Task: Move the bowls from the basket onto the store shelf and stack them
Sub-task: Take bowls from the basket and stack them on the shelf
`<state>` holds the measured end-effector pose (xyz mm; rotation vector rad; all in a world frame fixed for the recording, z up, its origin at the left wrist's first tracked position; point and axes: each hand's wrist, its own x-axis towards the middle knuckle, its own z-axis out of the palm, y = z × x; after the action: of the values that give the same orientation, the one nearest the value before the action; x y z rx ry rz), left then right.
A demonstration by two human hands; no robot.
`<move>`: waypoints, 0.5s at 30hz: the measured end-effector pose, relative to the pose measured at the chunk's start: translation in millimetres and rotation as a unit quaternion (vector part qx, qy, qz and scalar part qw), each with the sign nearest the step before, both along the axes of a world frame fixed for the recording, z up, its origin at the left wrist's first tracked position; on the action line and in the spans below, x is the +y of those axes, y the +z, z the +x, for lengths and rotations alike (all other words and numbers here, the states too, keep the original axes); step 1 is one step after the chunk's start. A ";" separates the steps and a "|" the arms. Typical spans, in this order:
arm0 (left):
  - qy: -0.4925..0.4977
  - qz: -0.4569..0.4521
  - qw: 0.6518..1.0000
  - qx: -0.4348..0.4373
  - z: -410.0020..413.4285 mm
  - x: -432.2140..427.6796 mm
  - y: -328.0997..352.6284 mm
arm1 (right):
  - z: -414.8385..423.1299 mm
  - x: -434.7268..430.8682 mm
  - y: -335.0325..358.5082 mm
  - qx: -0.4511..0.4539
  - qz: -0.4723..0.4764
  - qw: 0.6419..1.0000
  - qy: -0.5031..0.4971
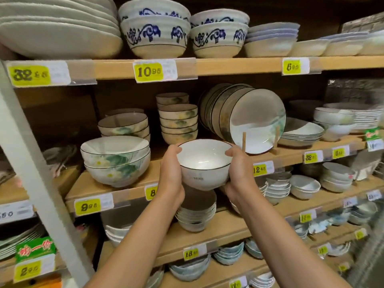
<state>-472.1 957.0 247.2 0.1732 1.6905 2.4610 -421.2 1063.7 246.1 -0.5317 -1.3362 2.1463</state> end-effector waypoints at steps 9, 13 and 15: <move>-0.054 0.043 0.998 -0.014 -65.4 14.6 6.7 | -65.3 42.7 12.6 -0.003 -0.036 0.993 0.114; -0.098 0.056 0.993 -0.032 -78.1 17.1 10.9 | -86.2 57.7 13.1 -0.015 -0.050 0.972 0.229; -0.094 0.070 0.992 -0.049 -81.8 20.7 13.5 | -95.2 61.1 12.8 -0.003 -0.055 0.959 0.278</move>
<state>-553.9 977.7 260.7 0.2145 1.3945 2.4054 -516.4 1124.8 259.0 -0.2137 -1.5080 2.6789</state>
